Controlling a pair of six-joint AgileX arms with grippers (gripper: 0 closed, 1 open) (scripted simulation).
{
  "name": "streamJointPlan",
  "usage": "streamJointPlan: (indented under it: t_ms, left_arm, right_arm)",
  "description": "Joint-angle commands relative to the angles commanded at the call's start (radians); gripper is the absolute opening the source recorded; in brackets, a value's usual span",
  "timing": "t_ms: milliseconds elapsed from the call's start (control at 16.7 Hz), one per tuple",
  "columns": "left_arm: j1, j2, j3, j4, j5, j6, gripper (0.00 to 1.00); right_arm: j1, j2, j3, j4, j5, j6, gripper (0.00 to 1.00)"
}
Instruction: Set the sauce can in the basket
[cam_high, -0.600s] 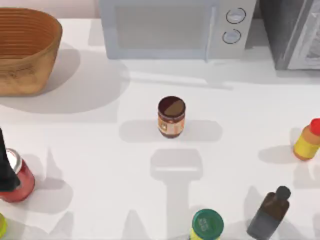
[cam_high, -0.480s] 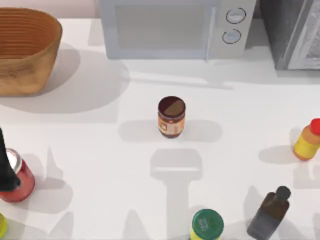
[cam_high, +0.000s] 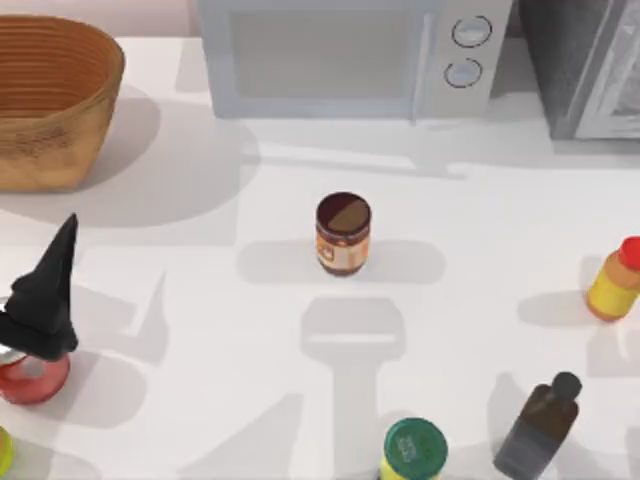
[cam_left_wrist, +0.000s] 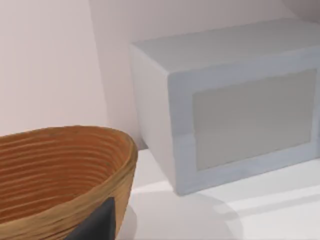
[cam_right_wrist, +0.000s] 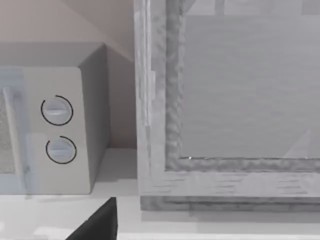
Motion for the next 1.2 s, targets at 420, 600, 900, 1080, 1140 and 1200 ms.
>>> streamJointPlan:
  t_ms: [420,600,900,1080,1140,1200]
  left_arm:
    - [-0.058,0.843,0.276,0.187,0.372,0.167,1.00]
    - [-0.076,1.182,0.391,0.264,0.517,0.235,1.00]
    - [-0.109,1.598,0.576,0.396,0.727,0.335,1.00]
    - [-0.130,1.769,0.686,0.481,0.840,0.392,1.00]
    - [-0.137,1.810,0.717,0.506,0.872,0.409,1.00]
    - [-0.142,1.842,0.742,0.527,0.899,0.422,1.00]
  right_arm:
    - [0.000,0.000,0.000,0.000,0.000,0.000,1.00]
    - [0.000,0.000,0.000,0.000,0.000,0.000,1.00]
    - [0.000,0.000,0.000,0.000,0.000,0.000,1.00]
    - [0.000,0.000,0.000,0.000,0.000,0.000,1.00]
    - [0.000,0.000,0.000,0.000,0.000,0.000,1.00]
    - [0.000,0.000,0.000,0.000,0.000,0.000,1.00]
